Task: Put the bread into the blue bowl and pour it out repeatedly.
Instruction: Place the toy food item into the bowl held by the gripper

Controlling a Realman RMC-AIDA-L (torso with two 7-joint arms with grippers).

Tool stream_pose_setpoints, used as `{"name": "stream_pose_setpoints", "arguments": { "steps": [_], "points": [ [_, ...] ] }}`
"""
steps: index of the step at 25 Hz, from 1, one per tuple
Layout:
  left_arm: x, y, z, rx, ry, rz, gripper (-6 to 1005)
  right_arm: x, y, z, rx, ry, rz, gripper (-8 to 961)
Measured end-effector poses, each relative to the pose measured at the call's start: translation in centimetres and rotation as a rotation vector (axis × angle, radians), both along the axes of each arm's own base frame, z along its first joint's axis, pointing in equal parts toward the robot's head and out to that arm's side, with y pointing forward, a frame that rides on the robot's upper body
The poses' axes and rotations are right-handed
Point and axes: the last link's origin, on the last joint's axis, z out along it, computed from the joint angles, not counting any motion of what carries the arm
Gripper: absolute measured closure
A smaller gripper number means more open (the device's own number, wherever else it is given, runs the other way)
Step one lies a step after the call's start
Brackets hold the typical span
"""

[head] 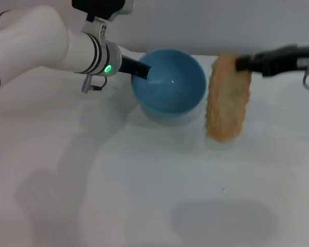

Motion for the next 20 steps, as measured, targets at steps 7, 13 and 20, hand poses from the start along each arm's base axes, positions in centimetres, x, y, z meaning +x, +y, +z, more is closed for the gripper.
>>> {"name": "stream_pose_setpoints", "arguments": {
  "steps": [7,13,20],
  "points": [
    [1.0,-0.9,-0.9,-0.079,0.014,-0.010,1001,-1.5,1.2,3.5,0.139,0.108,0.042,920],
    [2.8,-2.0,-2.5,-0.147,-0.016,-0.050,1001,-1.2,2.2,2.2,0.147,0.121,0.037,925],
    [3.8,-2.6,-3.1,-0.183,-0.023,-0.080,1000,0.1,3.1,-1.5,0.110,0.129,-0.002,927]
  ]
}}
